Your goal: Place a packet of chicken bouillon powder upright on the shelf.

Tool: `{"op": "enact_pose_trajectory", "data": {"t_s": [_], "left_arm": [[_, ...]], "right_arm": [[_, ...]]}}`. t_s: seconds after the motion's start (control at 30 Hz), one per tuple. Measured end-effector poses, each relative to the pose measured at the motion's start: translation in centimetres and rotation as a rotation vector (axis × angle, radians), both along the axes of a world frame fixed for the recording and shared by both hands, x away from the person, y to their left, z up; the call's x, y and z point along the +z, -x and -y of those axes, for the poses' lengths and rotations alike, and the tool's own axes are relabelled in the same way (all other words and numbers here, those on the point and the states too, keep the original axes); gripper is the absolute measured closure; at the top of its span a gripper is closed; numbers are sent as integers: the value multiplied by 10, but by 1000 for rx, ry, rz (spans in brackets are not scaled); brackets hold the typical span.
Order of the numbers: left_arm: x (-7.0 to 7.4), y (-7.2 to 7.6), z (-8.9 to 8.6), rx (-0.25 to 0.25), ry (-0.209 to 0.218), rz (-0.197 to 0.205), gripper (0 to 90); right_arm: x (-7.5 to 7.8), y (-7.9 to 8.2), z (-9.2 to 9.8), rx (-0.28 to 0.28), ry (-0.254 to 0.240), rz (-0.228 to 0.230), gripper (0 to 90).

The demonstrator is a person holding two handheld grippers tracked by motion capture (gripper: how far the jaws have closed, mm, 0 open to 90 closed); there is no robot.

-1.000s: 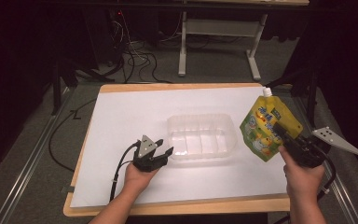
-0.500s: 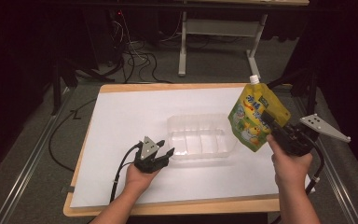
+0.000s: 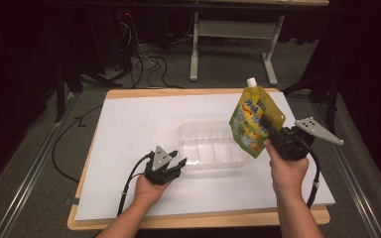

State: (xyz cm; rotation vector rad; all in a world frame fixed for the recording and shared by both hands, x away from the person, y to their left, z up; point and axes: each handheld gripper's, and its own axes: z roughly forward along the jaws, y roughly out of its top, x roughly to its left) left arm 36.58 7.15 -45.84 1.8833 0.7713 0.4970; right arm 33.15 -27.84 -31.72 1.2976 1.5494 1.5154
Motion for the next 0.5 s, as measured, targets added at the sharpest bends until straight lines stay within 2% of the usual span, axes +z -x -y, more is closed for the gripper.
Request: {"op": "enact_pose_trajectory", "data": {"t_s": [0.27,0.5], "left_arm": [[-1,0,2,-5,-14,-3,554],[-3,-3,2,11,-23,-4,552]], "right_arm": [[-13,-15,-25,-5,-7,-19,900],[-27,-28,-44,-8,-18,-40,900]]}}
